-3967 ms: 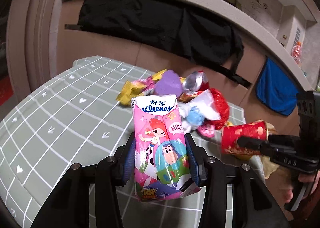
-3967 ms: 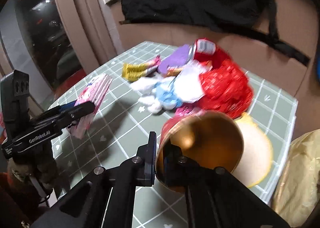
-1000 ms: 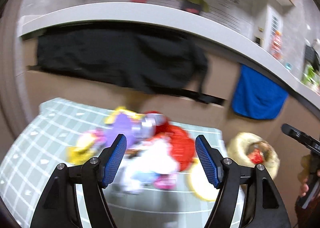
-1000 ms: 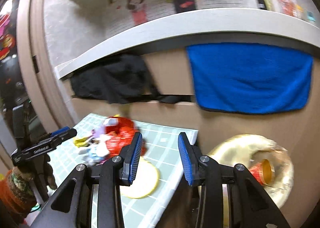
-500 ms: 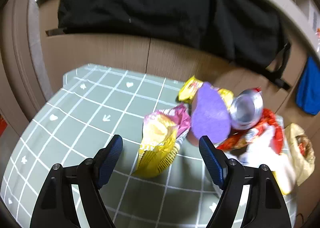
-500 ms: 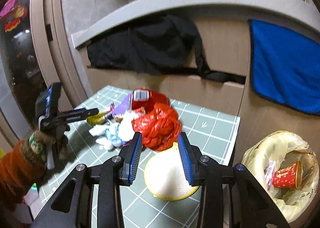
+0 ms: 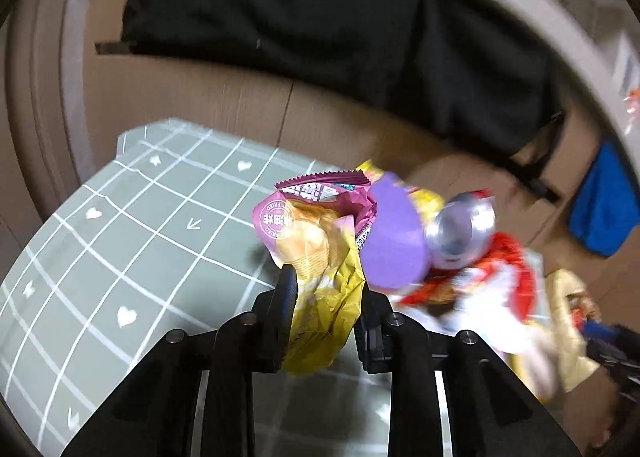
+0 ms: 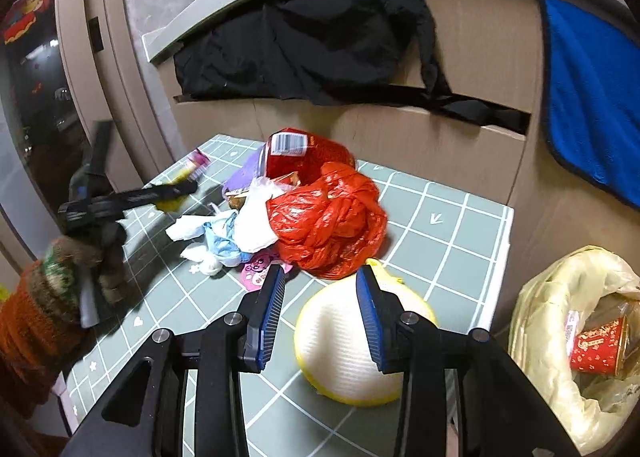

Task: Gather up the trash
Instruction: 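Grasp the yellow snack wrapper with the left tool while the right tool grasps tissues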

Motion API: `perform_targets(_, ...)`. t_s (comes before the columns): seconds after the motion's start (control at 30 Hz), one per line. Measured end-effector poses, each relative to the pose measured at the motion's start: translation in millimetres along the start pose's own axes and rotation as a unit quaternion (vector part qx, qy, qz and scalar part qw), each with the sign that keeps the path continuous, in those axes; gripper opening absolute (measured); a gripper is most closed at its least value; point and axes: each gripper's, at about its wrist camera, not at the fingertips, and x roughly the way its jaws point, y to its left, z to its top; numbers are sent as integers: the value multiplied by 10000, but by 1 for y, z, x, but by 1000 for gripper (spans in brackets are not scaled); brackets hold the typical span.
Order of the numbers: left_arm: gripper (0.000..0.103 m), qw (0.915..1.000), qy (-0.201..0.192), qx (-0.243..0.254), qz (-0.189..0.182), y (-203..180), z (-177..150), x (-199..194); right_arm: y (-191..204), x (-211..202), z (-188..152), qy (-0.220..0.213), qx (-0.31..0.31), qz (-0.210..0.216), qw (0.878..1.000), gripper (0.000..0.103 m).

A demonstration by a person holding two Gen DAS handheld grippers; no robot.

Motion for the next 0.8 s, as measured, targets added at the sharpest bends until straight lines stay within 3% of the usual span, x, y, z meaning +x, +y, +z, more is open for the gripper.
perform_targets(0.17,27,9980,-566,-150,-217,-10,-25,-44,12,12,2,101,-67,142,9998,35)
perform_targets(0.43,27,9921,-1141,-513,43,8,-30,-55,56,25,14,188,-648,342,9971,35)
perform_targets(0.6,27,9892,-1209,-828,-33,25,-33,-59,90,56,27,248,-1073,344,9933,35)
perform_targets(0.8,27,9901,-1101,-848,-215,27,-35,-55,113,103,29,338,-1759,-184,9837,35)
